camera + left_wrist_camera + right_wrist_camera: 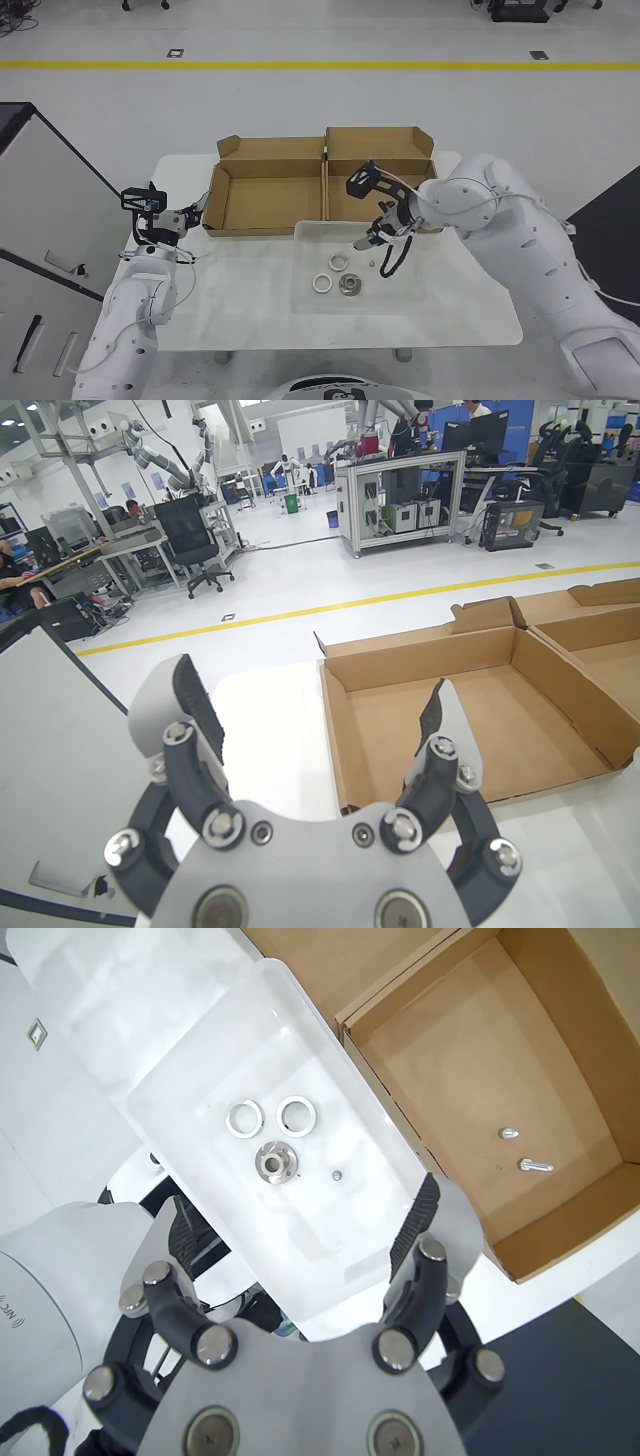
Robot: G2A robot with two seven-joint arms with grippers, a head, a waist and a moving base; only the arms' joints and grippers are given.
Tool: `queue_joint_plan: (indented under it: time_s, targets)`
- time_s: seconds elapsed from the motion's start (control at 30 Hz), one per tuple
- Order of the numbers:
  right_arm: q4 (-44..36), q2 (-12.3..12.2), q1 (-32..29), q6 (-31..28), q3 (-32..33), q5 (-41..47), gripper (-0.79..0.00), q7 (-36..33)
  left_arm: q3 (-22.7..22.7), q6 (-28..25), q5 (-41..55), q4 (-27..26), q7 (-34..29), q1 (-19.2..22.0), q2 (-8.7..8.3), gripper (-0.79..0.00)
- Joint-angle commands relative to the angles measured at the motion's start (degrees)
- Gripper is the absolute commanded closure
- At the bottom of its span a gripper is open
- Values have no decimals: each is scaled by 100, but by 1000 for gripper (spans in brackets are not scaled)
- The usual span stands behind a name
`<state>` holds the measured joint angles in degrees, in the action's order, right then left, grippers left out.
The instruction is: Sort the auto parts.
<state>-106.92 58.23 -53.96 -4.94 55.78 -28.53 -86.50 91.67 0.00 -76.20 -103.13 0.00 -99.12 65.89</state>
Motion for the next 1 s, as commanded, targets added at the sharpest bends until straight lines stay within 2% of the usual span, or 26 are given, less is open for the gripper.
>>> queue_joint_plan:
  time_s: [0.0,0.1,0.2,0.4,0.6,0.7,0.97]
  targets:
    - [-26,-37,5,-437,-108,-213,-785,-150,0,0,0,0,0,0,0,-785]
    - [54,-115,113,-909,-404,-260,-785,-150,0,0,0,0,0,0,0,-785]
    - [168,-194,331,-1134,-845,-151,-785,-150,0,0,0,0,0,0,0,-785]
    - [491,-285,1077,-1134,-1924,118,-785,-150,0,0,0,0,0,0,0,-785]
    - [974,-223,1700,-1134,-2749,421,-785,-150,0,0,0,0,0,0,0,-785]
    - [1200,-158,1886,-1133,-3015,544,-683,-150,0,0,0,0,0,0,0,-785]
    - [1658,70,2049,-1181,-3481,679,-613,-102,0,0,0,0,0,0,0,-785]
